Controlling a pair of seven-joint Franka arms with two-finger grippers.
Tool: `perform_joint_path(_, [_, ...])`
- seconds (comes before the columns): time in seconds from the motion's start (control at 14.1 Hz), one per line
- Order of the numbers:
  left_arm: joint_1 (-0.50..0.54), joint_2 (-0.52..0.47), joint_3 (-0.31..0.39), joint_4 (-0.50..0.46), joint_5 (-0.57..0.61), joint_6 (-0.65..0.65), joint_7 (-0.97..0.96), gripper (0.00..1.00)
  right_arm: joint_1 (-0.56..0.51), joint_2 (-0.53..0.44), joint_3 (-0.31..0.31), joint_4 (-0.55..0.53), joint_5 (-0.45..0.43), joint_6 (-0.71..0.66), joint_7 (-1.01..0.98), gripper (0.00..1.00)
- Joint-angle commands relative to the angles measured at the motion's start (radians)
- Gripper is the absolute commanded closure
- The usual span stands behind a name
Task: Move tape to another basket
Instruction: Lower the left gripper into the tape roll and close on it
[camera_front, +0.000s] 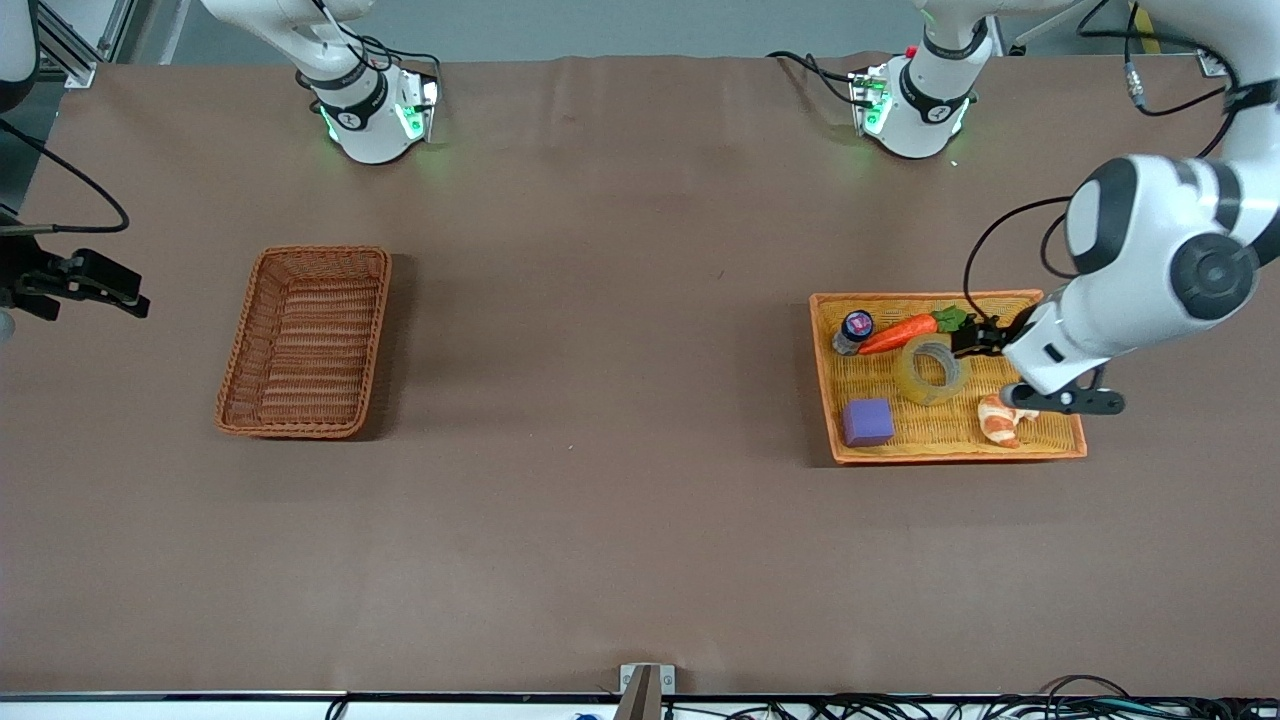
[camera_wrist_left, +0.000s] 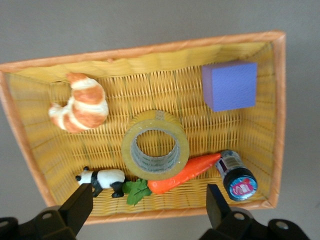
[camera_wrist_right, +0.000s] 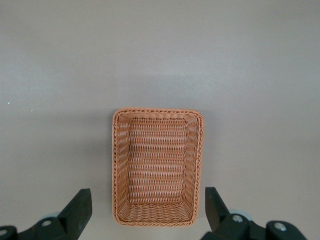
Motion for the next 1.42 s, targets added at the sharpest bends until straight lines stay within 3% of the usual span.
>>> perform_joint_path(0.0, [0.000,0.038,0.015,-0.055,-0.002,0.083,0.035,0.00,-0.007,-0.033,0.001,-0.036,0.021,0.010,0.003,0.00])
perform_joint_path(0.43, [0.009,0.183,0.058,-0.063,0.049,0.159,0.085,0.00,-0.007,-0.035,0.000,-0.036,0.021,0.005,0.003,0.00])
perform_joint_path(1.07, [0.019,0.263,0.058,-0.062,0.050,0.210,0.119,0.03,-0.007,-0.033,-0.008,-0.037,0.021,0.005,0.002,0.00])
perform_joint_path(1.14, [0.019,0.265,0.057,-0.062,0.050,0.210,0.128,0.11,-0.007,-0.033,-0.008,-0.037,0.021,0.005,0.002,0.00])
perform_joint_path(1.21, [0.019,0.263,0.058,-0.062,0.050,0.210,0.134,0.33,-0.007,-0.035,-0.008,-0.039,0.021,0.005,0.002,0.00])
perform_joint_path(1.35, [0.019,0.256,0.058,-0.062,0.049,0.210,0.136,0.61,-0.007,-0.035,-0.008,-0.037,0.021,0.005,0.000,0.00])
